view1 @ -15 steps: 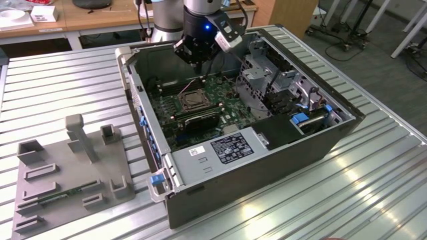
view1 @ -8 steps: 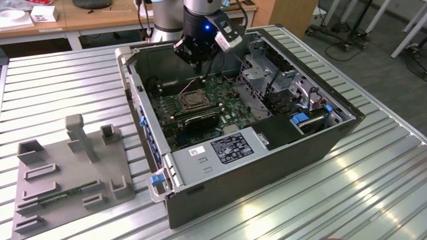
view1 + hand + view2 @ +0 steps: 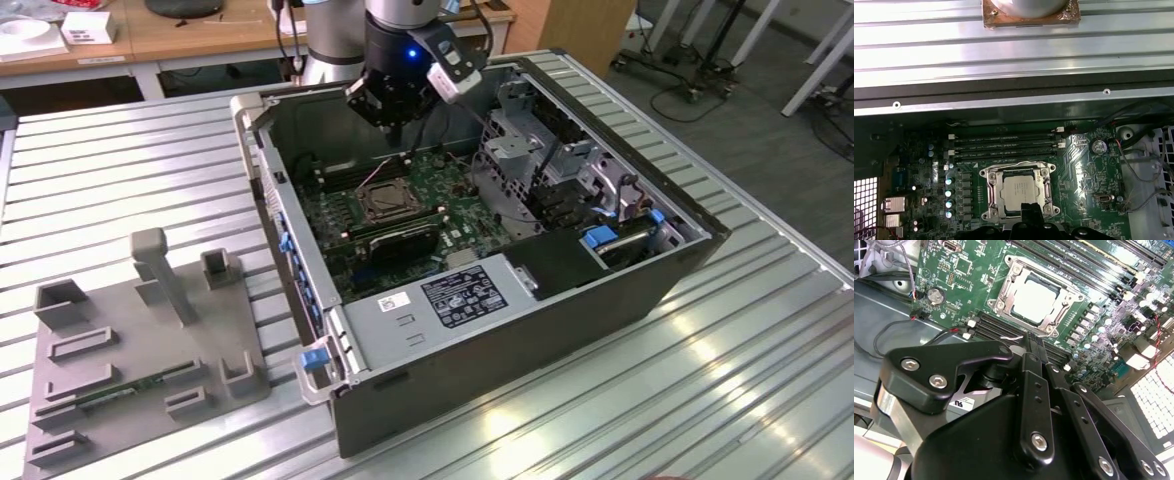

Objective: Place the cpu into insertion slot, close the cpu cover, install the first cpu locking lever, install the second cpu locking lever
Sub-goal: 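Install the first cpu locking lever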

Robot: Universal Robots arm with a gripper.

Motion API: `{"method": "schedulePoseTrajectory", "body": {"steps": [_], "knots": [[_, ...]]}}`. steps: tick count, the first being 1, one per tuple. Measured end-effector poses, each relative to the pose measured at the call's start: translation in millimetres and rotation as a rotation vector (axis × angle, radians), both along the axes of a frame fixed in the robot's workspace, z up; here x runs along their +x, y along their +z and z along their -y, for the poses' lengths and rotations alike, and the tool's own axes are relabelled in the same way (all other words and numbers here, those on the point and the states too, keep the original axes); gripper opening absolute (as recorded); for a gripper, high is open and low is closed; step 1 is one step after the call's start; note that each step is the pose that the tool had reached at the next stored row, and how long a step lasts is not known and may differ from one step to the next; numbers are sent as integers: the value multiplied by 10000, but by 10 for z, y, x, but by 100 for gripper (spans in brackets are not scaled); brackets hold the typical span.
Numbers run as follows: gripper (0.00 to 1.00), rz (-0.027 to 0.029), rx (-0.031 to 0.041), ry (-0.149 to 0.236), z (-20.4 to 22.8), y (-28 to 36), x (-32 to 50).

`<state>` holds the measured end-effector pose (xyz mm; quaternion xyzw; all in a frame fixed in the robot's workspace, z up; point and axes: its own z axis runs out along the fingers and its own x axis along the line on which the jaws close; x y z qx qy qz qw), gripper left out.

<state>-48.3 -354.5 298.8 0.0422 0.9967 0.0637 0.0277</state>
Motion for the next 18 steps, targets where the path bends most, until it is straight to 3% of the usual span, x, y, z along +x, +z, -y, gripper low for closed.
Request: {"method": "schedulePoseTrajectory", "body": {"steps": [5, 11, 14, 18], "knots": [[11, 2, 3, -2, -4, -4, -1], [11, 2, 1, -1, -40, -25, -4], [11, 3, 2, -1, -61, -67, -10], [11, 2, 1, -2, -121, -140, -14]]}}
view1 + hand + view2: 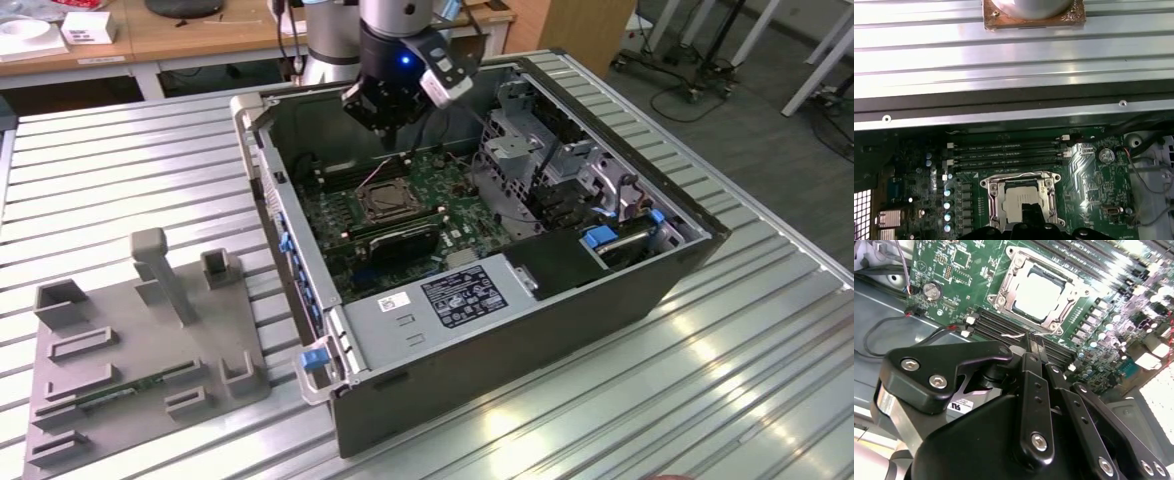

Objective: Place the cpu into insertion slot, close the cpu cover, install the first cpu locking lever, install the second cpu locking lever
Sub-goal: 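Install the first cpu locking lever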

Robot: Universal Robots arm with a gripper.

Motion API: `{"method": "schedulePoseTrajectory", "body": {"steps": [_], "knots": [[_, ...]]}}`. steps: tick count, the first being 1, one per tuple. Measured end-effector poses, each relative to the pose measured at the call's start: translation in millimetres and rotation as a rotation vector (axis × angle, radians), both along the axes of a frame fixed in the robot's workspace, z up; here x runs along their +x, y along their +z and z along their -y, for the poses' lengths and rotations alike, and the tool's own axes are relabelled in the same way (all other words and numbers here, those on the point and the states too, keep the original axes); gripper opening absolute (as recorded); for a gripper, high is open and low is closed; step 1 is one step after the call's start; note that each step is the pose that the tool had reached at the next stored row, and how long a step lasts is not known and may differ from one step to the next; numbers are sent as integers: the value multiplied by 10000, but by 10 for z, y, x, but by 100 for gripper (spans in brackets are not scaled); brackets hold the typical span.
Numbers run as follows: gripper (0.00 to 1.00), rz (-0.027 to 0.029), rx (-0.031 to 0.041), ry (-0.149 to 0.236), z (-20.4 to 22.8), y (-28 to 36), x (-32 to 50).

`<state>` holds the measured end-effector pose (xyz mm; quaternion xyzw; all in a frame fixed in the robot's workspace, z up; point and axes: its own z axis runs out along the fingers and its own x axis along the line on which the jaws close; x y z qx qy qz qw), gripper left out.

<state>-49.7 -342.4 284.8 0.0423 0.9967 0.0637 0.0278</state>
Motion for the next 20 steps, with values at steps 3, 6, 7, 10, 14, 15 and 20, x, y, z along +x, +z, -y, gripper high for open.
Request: {"method": "schedulePoseTrajectory", "body": {"steps": [3, 6, 7, 10, 14, 15, 20], "knots": [[11, 0, -6, 1, -55, -54, 0], [11, -4, -94, 2, -103, -92, 0], [11, -9, -143, 4, -113, -100, 0], [11, -25, -261, 24, -143, -124, 0], [11, -33, -311, 78, -191, -179, -3], [11, -33, -311, 81, -202, -196, -8], [11, -35, -313, 85, -257, -287, -57]]}}
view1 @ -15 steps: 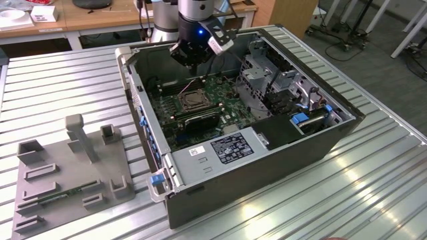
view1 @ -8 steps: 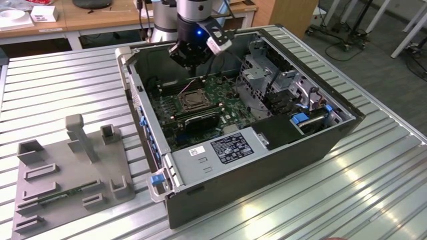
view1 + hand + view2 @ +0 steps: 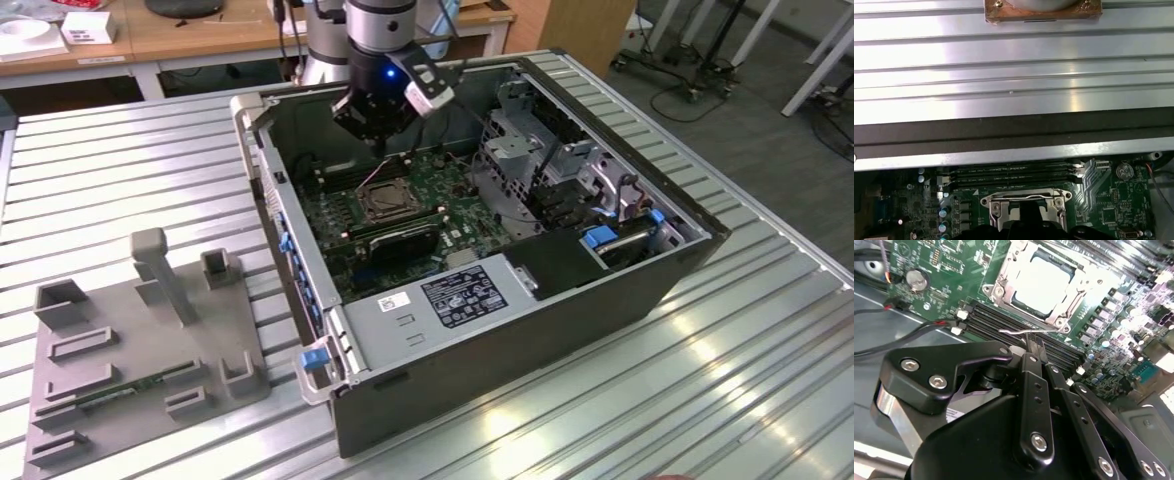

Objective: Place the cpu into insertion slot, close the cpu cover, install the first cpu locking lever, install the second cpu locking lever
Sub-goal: 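Install the first cpu locking lever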

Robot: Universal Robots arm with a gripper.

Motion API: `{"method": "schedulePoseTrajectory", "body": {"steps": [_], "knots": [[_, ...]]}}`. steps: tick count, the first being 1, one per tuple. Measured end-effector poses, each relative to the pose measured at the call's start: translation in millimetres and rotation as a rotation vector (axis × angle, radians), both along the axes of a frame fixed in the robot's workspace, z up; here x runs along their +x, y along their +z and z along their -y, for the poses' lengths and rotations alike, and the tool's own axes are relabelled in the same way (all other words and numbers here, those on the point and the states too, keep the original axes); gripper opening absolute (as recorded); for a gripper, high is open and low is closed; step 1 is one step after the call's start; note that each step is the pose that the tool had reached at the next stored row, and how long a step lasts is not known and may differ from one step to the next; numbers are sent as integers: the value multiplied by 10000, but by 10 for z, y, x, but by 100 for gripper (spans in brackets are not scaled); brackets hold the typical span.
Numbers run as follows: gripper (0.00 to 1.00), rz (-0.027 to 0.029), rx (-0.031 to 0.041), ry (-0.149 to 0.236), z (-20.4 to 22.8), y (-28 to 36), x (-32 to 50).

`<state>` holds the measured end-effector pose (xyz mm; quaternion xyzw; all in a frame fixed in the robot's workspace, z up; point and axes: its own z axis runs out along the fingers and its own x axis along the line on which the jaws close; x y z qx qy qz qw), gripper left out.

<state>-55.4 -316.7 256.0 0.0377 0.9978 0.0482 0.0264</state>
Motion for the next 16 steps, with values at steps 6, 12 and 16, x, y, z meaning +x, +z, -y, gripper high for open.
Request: {"method": "schedulePoseTrajectory", "body": {"steps": [6, 12, 16], "knots": [[11, 0, 0, 2, -26, -73, -26], [11, 4, 11, 1, -26, -122, -26], [11, 22, 81, 1, -26, -179, -27]]}}
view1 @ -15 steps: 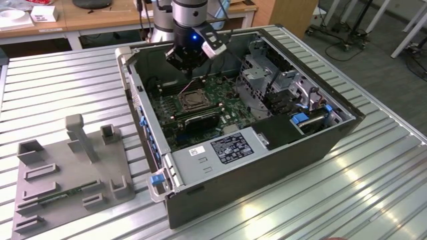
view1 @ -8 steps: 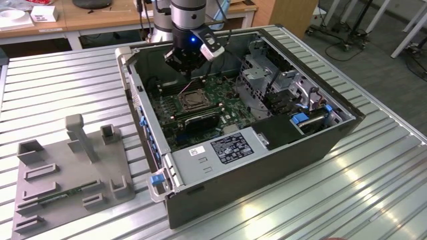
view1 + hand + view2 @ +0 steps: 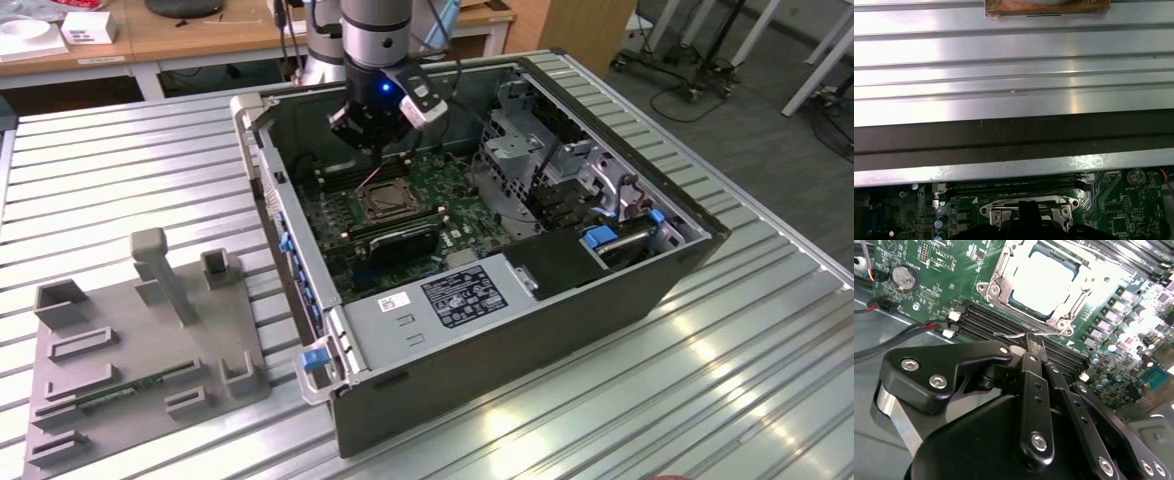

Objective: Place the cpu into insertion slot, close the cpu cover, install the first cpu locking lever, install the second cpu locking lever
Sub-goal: 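Install the first cpu locking lever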

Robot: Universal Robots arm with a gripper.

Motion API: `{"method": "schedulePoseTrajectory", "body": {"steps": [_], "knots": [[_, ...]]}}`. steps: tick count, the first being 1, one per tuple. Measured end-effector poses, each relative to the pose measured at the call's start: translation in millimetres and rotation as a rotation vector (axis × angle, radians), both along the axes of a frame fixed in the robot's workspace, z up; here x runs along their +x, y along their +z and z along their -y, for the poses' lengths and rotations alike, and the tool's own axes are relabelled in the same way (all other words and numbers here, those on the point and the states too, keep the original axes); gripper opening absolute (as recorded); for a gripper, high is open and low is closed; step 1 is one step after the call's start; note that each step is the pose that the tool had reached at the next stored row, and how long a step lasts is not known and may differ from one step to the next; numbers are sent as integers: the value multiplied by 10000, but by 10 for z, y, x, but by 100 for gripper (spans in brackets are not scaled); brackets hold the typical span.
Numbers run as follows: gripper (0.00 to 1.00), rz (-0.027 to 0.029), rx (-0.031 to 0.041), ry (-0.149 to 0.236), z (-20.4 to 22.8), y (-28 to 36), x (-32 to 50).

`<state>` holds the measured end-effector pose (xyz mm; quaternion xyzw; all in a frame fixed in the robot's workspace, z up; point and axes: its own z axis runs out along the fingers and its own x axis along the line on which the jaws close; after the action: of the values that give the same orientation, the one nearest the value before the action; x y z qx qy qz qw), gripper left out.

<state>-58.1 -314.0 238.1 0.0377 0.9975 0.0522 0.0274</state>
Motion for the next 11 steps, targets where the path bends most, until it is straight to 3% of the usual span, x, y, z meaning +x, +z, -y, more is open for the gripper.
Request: {"method": "schedulePoseTrajectory", "body": {"steps": [11], "knots": [[11, 15, 99, 0, -17, -50, -2]]}}
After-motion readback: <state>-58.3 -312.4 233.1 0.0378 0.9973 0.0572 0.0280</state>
